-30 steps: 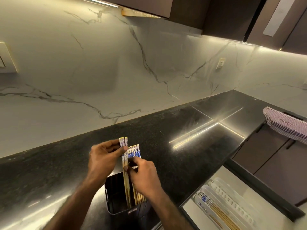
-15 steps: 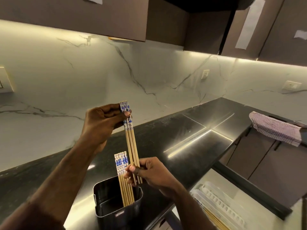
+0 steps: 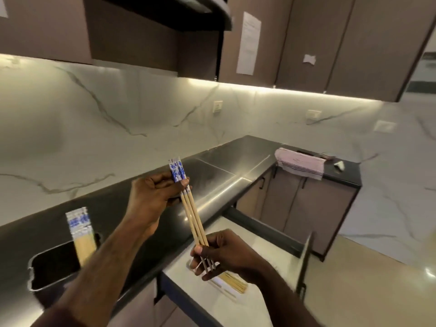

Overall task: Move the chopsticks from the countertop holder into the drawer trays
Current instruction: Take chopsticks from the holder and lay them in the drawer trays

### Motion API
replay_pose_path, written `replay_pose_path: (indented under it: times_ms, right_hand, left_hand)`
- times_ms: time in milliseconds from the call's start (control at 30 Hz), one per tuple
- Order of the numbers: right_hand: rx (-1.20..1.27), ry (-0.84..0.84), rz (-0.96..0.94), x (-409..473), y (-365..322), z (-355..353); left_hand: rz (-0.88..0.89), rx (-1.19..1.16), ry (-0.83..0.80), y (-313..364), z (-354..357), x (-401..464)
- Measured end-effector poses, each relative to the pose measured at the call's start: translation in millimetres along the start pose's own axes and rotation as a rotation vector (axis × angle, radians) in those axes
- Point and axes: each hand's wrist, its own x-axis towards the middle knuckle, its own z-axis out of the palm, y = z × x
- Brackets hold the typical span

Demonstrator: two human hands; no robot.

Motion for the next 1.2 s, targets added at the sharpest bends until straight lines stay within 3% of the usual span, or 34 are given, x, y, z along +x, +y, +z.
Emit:
replay_pose_path:
  times_ms: [200, 467, 900, 1200]
  right_hand:
    - [0.014, 0.119, 0.094, -89, 33, -68]
    - [0.027, 0.295, 0.115, -130, 75, -138]
    - [-0.019, 0.200, 0.343, -30, 153, -243]
    - [-0.057, 0.065, 0.522, 53, 210, -280]
  left_hand:
    - [-0.067, -0.070, -0.059, -37, 103, -34]
    - [-0.108, -0.055, -0.061, -84, 190, -26]
    - [-0.385, -0.184, 0.118, -212, 226, 62]
    - [-0.606, 0.006, 0.217, -310, 222, 90]
